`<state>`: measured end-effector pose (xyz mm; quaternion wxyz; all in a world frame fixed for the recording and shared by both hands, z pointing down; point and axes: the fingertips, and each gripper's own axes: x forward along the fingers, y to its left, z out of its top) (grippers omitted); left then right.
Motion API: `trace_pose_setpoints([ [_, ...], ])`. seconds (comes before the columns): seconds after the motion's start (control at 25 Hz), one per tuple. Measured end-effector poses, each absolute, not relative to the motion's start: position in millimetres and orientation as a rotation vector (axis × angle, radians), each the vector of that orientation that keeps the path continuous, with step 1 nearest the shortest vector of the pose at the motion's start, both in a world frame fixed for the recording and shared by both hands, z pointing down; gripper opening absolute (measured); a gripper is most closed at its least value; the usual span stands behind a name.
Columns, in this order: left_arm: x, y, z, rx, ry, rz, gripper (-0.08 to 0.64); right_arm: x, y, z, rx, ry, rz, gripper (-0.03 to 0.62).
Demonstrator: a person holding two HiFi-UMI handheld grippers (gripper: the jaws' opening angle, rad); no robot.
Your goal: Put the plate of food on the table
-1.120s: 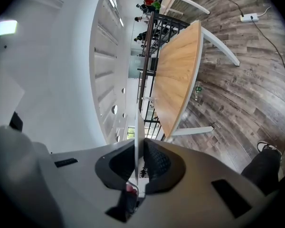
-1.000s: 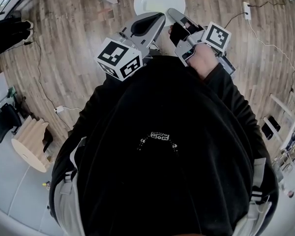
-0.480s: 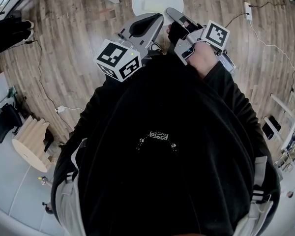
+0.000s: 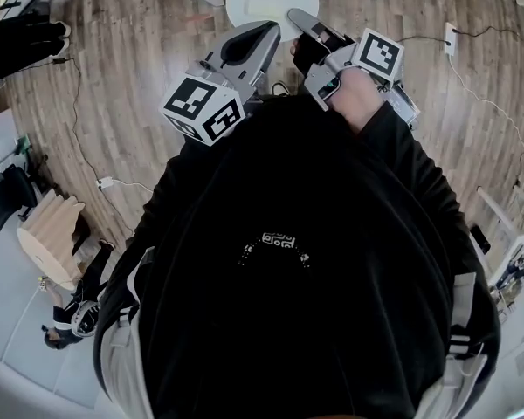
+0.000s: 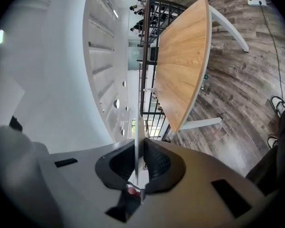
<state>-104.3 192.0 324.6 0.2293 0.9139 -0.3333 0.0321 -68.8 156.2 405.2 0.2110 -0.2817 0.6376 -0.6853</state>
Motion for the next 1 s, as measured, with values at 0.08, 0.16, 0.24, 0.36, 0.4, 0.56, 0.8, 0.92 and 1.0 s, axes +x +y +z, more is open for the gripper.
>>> trace_pose_setpoints([
  [0.08, -95.1, 182.8, 326.1, 2.505, -0.927, 0.085, 0.006, -60.4, 147.9, 407.6, -0.772, 1.768, -1.921, 0.034],
  [0.16, -84.0, 171.5, 327.0, 2.501, -0.931, 0.084, 0.006, -49.0, 136.1, 409.7, -0.768, 1.764, -1.929, 0.034],
  [0.24, -73.1, 158.0, 326.9, 2.498, -0.936, 0.084, 0.006, -36.5, 120.6, 410.0, -0.766, 1.760, -1.929, 0.034],
  [0.36, -55.8, 140.1, 324.5, 2.496, -0.948, 0.087, 0.006, -18.2, 98.9, 406.8, -0.754, 1.765, -1.922, 0.034],
  [0.4, -49.5, 135.6, 324.0, 2.496, -0.952, 0.090, 0.006, -12.5, 93.1, 405.5, -0.745, 1.764, -1.921, 0.034],
  [0.56, -23.9, 119.7, 324.9, 2.491, -0.957, 0.100, 0.006, 10.1, 75.1, 406.7, -0.723, 1.756, -1.929, 0.034],
  [0.8, 8.8, 87.4, 328.4, 2.474, -0.957, 0.120, 0.006, 43.0, 44.9, 413.0, -0.708, 1.719, -1.946, 0.034],
  [0.92, 28.6, 55.4, 336.1, 2.459, -0.944, 0.135, 0.006, 59.6, 14.4, 422.2, -0.711, 1.707, -1.962, 0.034],
  [1.0, 37.8, 49.8, 336.9, 2.460, -0.935, 0.142, 0.006, 66.0, 8.3, 423.7, -0.706, 1.698, -1.966, 0.034],
])
